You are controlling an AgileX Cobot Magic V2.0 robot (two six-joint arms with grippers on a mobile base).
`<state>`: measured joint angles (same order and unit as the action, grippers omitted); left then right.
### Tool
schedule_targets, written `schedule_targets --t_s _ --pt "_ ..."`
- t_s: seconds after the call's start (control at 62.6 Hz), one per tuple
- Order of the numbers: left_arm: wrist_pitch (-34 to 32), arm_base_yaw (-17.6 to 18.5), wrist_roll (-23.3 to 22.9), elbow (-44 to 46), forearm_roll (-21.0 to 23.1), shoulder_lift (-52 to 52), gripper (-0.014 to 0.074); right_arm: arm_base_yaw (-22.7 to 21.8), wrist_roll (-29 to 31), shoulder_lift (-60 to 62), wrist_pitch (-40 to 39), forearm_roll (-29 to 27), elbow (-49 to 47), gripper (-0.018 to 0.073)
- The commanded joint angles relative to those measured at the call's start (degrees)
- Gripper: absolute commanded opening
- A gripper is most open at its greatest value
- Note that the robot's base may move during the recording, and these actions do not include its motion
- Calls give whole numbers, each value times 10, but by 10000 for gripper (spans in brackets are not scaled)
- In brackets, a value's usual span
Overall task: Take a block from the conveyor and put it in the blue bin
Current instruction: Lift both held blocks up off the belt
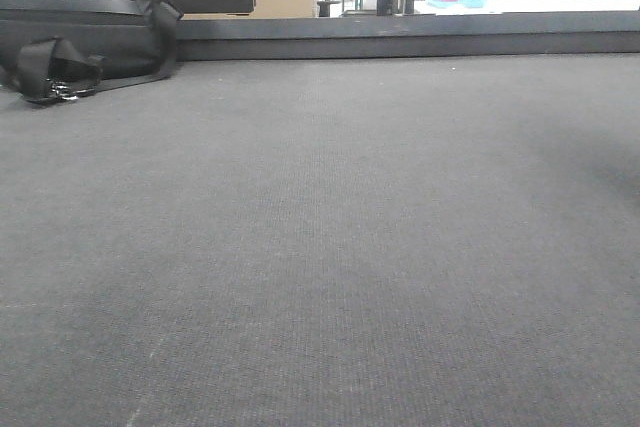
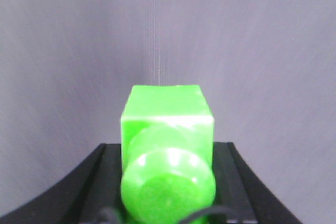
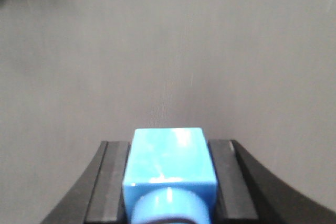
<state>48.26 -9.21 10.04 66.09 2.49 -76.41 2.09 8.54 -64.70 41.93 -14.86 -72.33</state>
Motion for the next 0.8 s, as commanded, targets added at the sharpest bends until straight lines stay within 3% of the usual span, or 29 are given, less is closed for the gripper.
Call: schedule_targets --t_s 0.0,0.272,0.384,0.495,0.783 --pt "-66 2 7 -2 16 71 -111 -2 22 33 -56 -2 14 -162" --pt "-279 2 7 -104 77 231 -111 -2 23 143 -233 -2 172 -162" --pt "-346 2 7 -168 79 299 -111 -2 23 193 -281 -2 238 -162" --pt "-376 2 7 -210 76 348 -111 -2 23 219 -290 -2 269 -162" --pt "-368 5 7 -223 74 413 -111 -2 22 226 -297 -17 272 -162"
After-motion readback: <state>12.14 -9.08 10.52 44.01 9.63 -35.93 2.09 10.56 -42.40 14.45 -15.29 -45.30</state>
